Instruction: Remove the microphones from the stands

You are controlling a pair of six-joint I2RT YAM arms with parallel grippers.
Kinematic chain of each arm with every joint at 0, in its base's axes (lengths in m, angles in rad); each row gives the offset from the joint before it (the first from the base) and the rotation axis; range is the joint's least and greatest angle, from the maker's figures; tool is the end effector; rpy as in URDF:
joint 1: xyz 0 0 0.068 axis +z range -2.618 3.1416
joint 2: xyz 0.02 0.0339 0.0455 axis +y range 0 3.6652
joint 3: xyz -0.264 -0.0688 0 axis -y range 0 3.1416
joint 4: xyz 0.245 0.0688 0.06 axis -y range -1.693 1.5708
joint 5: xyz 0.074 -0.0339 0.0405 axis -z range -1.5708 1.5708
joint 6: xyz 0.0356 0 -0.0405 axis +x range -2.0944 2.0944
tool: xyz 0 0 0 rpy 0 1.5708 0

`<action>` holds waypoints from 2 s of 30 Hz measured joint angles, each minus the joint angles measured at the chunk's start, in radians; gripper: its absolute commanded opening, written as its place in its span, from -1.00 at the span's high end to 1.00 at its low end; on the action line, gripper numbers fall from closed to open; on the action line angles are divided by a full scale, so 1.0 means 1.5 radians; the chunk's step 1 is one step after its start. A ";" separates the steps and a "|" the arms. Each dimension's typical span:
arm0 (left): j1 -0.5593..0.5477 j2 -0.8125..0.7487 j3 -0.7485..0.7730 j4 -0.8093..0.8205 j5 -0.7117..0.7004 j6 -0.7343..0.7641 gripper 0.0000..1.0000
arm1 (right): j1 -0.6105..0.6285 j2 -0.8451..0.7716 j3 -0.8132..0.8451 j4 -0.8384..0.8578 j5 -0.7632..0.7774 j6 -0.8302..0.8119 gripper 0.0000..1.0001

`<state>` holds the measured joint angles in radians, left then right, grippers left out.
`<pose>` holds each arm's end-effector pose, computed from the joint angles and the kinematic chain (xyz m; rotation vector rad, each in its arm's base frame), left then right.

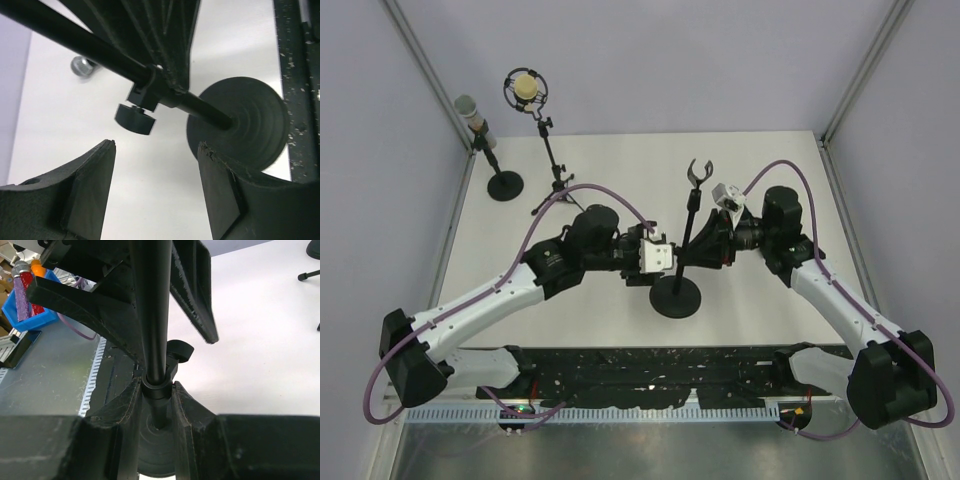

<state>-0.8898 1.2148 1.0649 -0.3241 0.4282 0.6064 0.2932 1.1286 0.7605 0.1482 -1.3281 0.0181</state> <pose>0.1609 -0.2221 0.3351 1.5829 1.3081 -0.6138 0.2176 0.1018 0.3019 -1.1724 1.3987 1.3875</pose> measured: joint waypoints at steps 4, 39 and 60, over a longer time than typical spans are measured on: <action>-0.005 -0.002 -0.003 0.045 -0.067 0.007 -0.41 | 0.000 0.004 0.000 0.021 0.000 0.028 0.89; -0.042 0.032 0.063 -0.034 -0.040 0.100 0.70 | 0.003 0.017 -0.004 0.033 -0.029 0.048 0.89; 0.007 0.096 0.106 -0.116 0.204 -0.033 0.72 | 0.010 -0.051 0.004 -0.247 -0.043 -0.227 0.89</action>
<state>-0.8795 1.3590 1.2232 -0.4980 0.7345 0.5568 0.3077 1.0527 0.7666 -0.2218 -1.3922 -0.3218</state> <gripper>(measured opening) 0.220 0.301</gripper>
